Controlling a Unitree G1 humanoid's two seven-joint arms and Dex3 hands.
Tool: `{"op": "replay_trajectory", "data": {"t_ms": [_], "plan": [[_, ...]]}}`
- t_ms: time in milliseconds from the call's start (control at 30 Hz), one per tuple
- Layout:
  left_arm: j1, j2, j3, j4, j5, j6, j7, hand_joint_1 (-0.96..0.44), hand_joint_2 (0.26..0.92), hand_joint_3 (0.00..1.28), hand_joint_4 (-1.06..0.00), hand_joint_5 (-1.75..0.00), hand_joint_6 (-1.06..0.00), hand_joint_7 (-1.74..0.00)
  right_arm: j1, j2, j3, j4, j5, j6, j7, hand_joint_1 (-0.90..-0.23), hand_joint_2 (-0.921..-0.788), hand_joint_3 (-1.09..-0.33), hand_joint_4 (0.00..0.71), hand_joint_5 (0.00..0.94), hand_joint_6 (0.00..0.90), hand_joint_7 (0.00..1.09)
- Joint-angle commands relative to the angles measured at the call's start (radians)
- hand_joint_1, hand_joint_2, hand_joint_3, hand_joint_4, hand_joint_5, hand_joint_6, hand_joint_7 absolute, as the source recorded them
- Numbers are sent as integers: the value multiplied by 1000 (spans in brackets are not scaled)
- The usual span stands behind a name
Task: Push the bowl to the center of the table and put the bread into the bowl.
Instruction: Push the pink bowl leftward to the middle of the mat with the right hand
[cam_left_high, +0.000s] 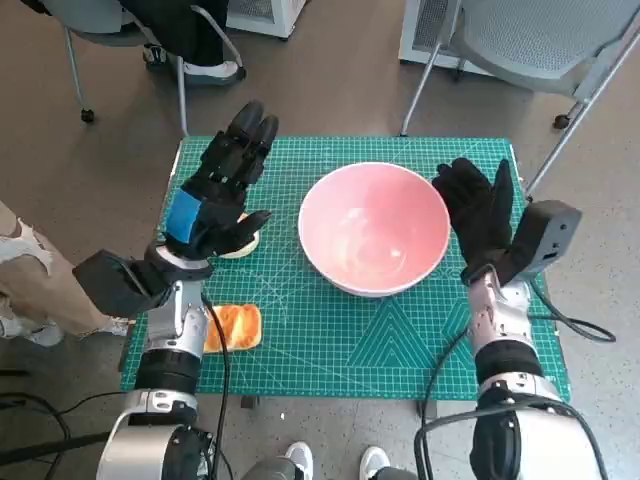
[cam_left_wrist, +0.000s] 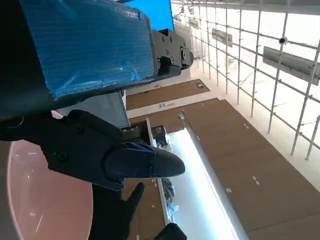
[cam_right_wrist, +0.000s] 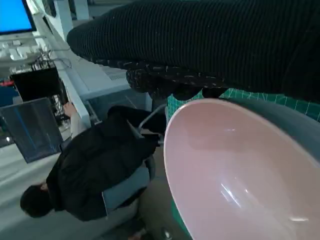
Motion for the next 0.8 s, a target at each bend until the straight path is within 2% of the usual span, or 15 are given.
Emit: {"op": "replay_trajectory", "data": {"t_ms": [33, 500, 800], "plan": [[13, -1, -4, -19, -6, 9, 6, -657, 921, 247, -44, 0, -191, -4, 6, 18, 0, 13, 0, 13, 8, -653, -921, -748, 169, 2, 237, 114], [28, -5, -5, -44, -10, 22, 19, -655, 921, 238, -50, -2, -192, -3, 1, 36, 15, 14, -12, 18, 6, -662, -921, -748, 165, 0, 220, 102], [38, -7, -9, -60, -2, 23, 32, -647, 921, 235, -50, -2, -188, -1, -2, 29, 19, 12, -20, 18, 14, -680, -921, -754, 168, 1, 216, 98]]}}
